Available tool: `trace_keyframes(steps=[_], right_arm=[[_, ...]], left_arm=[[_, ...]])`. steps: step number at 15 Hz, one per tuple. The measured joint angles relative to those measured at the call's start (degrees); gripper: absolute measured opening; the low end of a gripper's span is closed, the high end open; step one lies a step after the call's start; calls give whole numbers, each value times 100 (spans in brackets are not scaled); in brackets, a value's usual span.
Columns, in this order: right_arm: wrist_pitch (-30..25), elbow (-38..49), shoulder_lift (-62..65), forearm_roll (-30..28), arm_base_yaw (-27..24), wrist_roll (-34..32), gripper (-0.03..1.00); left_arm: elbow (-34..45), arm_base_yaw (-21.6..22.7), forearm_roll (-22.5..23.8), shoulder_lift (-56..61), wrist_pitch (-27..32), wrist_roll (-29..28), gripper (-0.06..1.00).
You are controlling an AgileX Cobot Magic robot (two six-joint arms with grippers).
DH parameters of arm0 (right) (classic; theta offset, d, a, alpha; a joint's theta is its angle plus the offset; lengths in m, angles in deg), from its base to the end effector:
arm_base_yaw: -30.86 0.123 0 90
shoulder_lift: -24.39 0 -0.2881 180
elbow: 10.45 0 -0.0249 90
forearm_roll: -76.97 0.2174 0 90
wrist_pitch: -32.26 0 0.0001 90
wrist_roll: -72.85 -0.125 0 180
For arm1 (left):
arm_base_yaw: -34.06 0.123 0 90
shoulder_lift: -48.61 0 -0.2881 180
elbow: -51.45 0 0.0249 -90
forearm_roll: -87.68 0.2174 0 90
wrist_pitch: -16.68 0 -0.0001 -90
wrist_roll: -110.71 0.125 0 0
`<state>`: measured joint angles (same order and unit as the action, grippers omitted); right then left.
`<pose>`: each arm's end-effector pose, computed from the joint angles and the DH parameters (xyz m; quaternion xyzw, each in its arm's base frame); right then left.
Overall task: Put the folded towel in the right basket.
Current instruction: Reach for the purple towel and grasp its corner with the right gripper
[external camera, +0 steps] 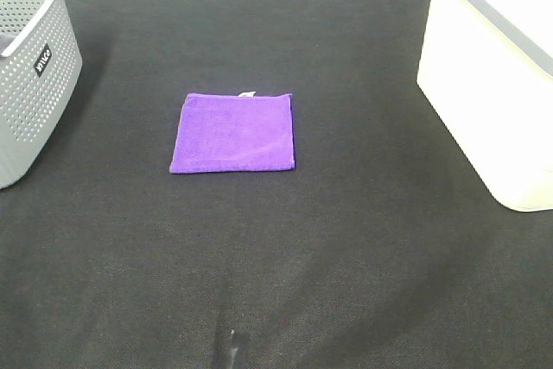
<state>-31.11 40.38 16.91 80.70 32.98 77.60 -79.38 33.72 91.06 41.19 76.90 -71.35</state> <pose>-0.0078 0.0070 0.2304 -0.0537 0.8711 0.0213 0.4876 -0.0065 0.0064 0.2444 -0.0137 0.8513 0.0185 0.5242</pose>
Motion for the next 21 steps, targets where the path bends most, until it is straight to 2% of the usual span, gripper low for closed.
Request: trace_keyframes(steps=[21], right_arm=[[0,0,0,0,0,-6,98]], left_arm=[[0,0,0,0,0,0,99]])
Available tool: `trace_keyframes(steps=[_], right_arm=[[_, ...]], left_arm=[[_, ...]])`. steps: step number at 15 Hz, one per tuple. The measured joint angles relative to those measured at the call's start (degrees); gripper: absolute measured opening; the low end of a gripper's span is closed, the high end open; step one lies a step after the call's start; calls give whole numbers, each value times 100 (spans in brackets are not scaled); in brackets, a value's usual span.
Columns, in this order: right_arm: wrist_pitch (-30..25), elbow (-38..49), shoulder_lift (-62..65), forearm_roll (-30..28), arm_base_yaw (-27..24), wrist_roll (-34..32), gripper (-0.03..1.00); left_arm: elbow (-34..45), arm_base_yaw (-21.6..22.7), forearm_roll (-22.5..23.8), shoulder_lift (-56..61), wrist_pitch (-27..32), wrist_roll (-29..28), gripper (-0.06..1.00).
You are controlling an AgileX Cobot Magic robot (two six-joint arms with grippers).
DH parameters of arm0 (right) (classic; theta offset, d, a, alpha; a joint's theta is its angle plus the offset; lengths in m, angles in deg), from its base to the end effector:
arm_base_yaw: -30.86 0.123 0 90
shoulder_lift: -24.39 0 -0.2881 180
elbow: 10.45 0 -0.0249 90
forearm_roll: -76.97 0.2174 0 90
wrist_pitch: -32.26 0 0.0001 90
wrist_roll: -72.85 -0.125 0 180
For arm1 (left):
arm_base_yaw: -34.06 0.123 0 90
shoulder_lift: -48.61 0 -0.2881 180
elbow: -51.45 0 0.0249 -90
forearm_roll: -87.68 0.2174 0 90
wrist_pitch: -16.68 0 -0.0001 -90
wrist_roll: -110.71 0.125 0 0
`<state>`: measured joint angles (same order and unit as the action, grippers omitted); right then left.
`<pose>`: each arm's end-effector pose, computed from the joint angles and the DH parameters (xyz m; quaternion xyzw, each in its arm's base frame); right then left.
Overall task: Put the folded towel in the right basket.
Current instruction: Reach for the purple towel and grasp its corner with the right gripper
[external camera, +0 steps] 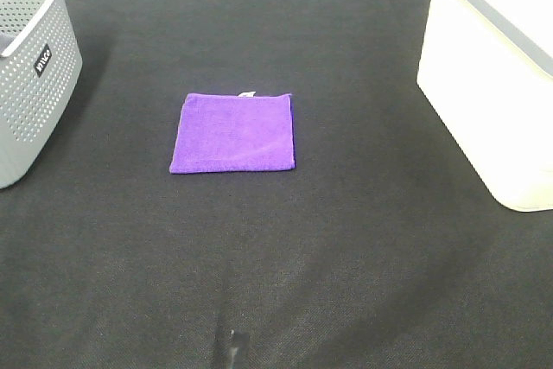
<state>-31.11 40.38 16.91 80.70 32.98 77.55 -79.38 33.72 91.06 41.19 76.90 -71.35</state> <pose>-0.0078 0.0070 0.2304 -0.0533 0.8712 0.0215 0.4876 -0.0065 0.0064 0.2444 -0.0137 0.8513 0.0185 0.5242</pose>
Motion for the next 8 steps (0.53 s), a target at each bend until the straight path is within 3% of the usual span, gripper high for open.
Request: trace_keyframes(steps=[8], right_arm=[[0,0,0,0,0,0,98]], left_arm=[[0,0,0,0,0,0,99]])
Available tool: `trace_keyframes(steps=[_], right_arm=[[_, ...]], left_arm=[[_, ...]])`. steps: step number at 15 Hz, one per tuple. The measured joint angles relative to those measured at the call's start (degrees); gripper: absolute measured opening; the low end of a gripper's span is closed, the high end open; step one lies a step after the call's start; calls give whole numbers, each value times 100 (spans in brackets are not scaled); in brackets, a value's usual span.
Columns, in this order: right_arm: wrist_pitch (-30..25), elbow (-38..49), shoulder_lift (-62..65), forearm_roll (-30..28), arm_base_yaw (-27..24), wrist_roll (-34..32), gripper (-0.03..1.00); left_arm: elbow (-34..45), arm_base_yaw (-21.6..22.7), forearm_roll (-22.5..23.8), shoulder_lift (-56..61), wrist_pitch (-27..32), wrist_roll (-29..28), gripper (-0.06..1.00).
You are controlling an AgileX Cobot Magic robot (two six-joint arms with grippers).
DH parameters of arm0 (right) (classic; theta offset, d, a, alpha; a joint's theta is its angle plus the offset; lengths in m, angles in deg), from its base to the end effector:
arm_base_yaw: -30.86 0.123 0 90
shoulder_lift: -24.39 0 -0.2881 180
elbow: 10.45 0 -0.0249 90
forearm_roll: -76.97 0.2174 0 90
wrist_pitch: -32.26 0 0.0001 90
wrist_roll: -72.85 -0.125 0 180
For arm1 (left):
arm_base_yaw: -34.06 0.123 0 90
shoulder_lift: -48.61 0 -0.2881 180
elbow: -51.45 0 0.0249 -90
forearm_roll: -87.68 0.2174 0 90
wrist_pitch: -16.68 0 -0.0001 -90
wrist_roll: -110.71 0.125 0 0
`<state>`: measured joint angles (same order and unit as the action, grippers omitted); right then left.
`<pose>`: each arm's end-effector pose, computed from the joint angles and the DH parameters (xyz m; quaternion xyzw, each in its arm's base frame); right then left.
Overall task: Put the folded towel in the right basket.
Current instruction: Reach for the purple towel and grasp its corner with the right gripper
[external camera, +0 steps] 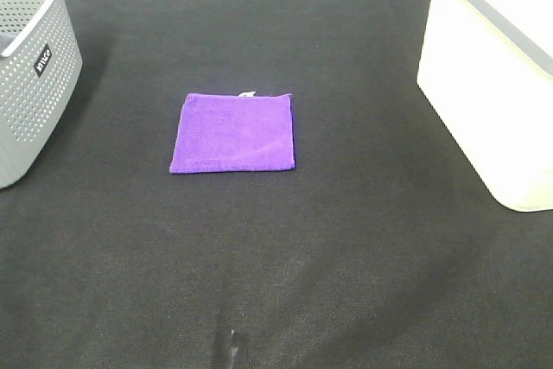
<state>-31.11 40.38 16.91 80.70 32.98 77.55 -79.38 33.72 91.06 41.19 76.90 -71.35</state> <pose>-0.0078 0.0070 0.2304 -0.0533 0.8712 0.0215 0.4876 -0.0065 0.0064 0.2444 -0.0137 0.8513 0.0185 0.5242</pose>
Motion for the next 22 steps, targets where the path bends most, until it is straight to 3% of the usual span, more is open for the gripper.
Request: trace_keyframes(steps=[22], right_arm=[[-6,-69,-418,17,0,-92,98]], left_arm=[[0,0,0,0,0,0,99]])
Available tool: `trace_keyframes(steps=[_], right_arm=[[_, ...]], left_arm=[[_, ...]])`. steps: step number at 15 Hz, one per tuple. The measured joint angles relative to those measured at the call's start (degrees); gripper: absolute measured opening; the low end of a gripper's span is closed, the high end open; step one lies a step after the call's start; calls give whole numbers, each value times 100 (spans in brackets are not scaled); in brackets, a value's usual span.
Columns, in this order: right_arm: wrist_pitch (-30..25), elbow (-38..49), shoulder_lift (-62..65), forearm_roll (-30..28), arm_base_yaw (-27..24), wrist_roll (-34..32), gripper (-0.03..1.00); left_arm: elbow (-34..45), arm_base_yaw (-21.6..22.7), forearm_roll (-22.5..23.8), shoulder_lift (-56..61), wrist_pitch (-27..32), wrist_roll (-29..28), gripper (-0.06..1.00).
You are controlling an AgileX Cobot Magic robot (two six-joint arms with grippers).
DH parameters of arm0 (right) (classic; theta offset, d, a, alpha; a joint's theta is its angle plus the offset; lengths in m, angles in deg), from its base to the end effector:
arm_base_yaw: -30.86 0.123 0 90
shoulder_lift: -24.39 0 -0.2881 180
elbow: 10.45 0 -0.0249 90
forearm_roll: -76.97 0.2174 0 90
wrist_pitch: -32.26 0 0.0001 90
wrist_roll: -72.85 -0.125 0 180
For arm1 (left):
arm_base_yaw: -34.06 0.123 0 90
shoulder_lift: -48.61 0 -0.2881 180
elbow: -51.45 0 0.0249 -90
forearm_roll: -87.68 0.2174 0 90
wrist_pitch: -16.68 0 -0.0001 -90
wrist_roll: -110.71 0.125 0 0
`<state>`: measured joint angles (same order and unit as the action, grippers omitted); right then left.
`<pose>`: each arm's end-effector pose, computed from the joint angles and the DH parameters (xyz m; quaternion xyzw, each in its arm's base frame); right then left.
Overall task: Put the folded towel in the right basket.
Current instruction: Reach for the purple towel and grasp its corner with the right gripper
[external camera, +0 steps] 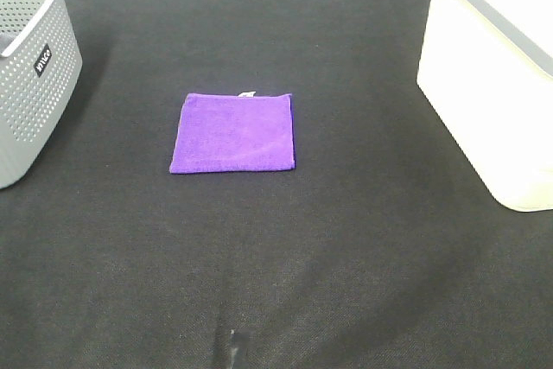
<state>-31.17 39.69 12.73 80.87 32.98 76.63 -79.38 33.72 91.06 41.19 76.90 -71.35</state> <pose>-0.0007 0.0076 0.2339 -0.0462 0.8862 0.0274 0.4601 -0.0065 0.0064 0.2444 -0.0137 0.8513 0.0185 0.5242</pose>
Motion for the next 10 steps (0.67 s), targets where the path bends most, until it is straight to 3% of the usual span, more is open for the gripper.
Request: trace_keyframes(steps=[3,7,10], right_arm=[[-120,-733,-1742,0,0,-126,98],[-590,-3151,-4641,126,0,-132,98],[-584,-4618,-6331,1071,0,-80,98]], left_arm=[[0,0,0,0,0,0,99],[0,0,0,0,0,0,99],[0,0,0,0,0,0,99]])
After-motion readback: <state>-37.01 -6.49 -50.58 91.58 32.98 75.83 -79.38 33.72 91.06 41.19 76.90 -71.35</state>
